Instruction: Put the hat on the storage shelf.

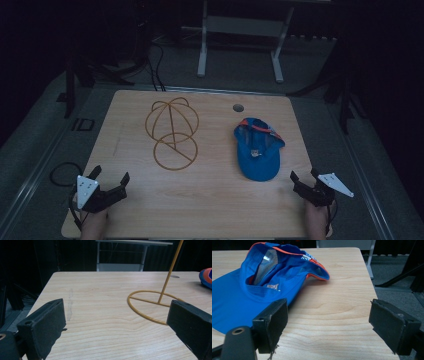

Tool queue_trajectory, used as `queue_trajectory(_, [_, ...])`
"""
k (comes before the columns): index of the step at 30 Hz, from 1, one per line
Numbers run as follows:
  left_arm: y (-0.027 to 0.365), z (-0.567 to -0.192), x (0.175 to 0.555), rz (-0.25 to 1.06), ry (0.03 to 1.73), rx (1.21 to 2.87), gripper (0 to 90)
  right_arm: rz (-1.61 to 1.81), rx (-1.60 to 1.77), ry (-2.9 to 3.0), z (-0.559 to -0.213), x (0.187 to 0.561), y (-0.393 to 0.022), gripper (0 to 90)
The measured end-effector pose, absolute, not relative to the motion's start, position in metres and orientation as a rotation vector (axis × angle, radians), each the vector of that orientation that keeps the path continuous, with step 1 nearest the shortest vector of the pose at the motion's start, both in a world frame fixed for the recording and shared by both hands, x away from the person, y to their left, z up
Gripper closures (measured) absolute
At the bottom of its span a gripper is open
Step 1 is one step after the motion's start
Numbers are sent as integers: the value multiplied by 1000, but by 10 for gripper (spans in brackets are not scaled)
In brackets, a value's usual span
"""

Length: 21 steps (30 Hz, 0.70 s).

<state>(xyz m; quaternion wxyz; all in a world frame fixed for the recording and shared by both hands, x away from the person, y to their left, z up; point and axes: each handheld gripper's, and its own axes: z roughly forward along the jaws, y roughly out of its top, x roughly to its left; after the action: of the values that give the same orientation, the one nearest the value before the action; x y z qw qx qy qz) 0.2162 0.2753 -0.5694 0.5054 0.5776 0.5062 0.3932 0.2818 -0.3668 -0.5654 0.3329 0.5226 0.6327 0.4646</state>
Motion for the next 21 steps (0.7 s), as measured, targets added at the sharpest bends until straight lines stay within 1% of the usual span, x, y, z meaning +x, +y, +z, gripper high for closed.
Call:
queue_trajectory(10, [274, -570, 217, 948, 1220, 1398, 40, 1232, 1379, 1655, -565, 282, -368, 156])
queue_trajectory(13, [274, -569, 218, 949, 1236, 1398, 40, 1247, 1391, 1684, -565, 285, -369, 156])
queue_trajectory(17, [273, -570, 220, 931, 1253, 1422, 40, 1182, 1382, 1709, -559, 290, -364, 154])
queue_trajectory(21, [273, -571, 221, 916, 1269, 1420, 40, 1162, 1410, 1763, -555, 299, -360, 138])
